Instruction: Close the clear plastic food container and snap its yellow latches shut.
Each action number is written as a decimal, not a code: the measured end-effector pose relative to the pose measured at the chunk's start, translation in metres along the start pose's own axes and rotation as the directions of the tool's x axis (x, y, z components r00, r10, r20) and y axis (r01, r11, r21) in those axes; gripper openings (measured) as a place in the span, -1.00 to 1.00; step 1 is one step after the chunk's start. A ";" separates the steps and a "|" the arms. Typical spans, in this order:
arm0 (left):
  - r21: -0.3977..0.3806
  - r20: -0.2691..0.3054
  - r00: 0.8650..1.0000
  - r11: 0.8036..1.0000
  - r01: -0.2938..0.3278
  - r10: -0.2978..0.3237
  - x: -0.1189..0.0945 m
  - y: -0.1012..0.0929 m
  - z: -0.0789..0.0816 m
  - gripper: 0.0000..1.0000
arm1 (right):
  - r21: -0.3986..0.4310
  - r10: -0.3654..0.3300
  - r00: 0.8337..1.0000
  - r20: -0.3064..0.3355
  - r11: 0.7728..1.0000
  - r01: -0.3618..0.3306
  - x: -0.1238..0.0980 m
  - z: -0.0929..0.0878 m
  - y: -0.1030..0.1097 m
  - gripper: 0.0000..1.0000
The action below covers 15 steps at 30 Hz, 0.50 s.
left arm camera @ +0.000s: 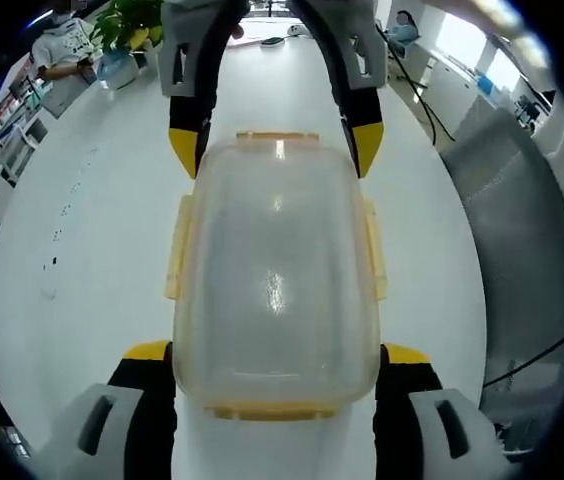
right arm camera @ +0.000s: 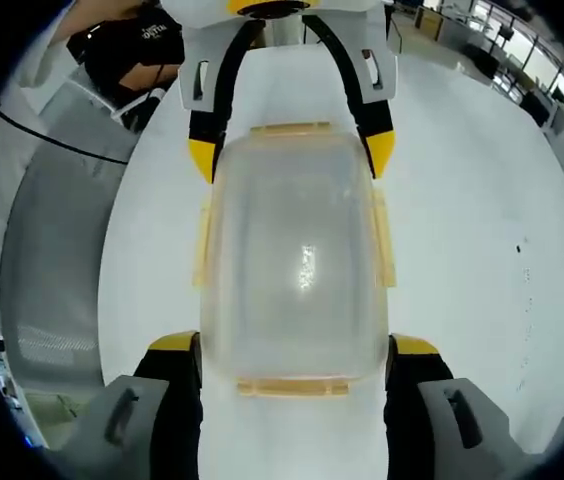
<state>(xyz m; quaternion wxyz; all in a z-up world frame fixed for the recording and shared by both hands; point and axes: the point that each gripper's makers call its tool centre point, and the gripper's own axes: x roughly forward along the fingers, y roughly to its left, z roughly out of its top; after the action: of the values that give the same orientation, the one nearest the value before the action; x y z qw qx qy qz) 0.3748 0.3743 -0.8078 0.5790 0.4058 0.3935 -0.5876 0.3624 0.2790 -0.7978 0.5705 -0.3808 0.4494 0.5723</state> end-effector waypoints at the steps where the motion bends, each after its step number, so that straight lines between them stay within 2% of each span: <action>1: 0.003 -0.003 1.000 1.000 -0.002 0.002 0.000 0.000 0.000 0.58 | 0.000 0.000 1.000 0.000 1.000 0.000 0.000 0.000 0.000 0.44; 10: 0.002 -0.002 1.000 1.000 -0.006 0.006 0.000 0.000 0.000 0.59 | 0.025 -0.010 1.000 0.000 1.000 0.010 -0.001 -0.001 0.000 0.45; 15: -0.038 0.026 1.000 0.999 0.005 -0.004 -0.004 -0.001 0.004 0.61 | 0.039 -0.026 0.999 0.024 0.999 0.025 -0.005 0.005 -0.002 0.51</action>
<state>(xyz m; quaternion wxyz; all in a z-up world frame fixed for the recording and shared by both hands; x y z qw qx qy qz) 0.3740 0.3725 -0.8026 0.5905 0.3861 0.3979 -0.5864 0.3652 0.2818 -0.7917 0.5903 -0.3683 0.4487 0.5609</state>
